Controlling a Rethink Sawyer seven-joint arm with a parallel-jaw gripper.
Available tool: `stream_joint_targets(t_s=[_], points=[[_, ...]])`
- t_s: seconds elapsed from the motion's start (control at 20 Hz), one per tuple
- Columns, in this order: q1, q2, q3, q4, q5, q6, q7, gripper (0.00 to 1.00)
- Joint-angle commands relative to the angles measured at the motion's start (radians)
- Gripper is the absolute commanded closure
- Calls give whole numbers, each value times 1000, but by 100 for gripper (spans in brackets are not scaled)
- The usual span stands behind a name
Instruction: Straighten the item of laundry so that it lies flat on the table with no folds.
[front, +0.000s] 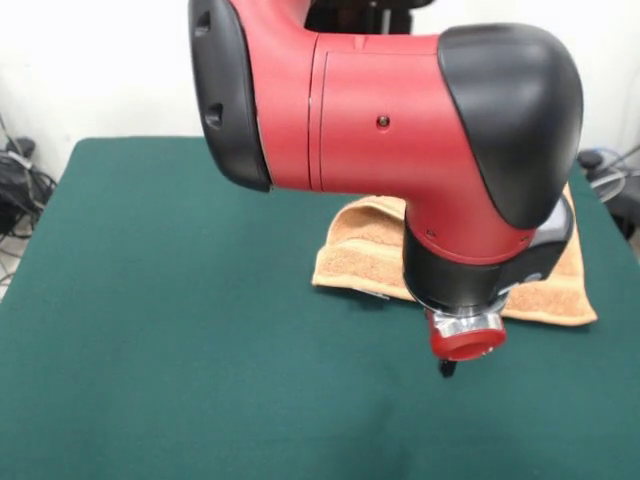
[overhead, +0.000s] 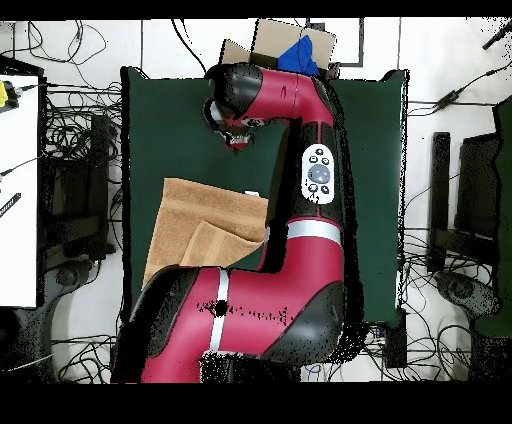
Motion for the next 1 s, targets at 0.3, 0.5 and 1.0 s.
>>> stream_joint_targets(t_s=[0.3, 0.5, 1.0], points=[[0, 9, 1, -34, 1, 131, 18, 0], [-14, 26, 13, -77, 11, 231, 4, 0], [-34, -21, 25, -36, 39, 378, -16, 0]])
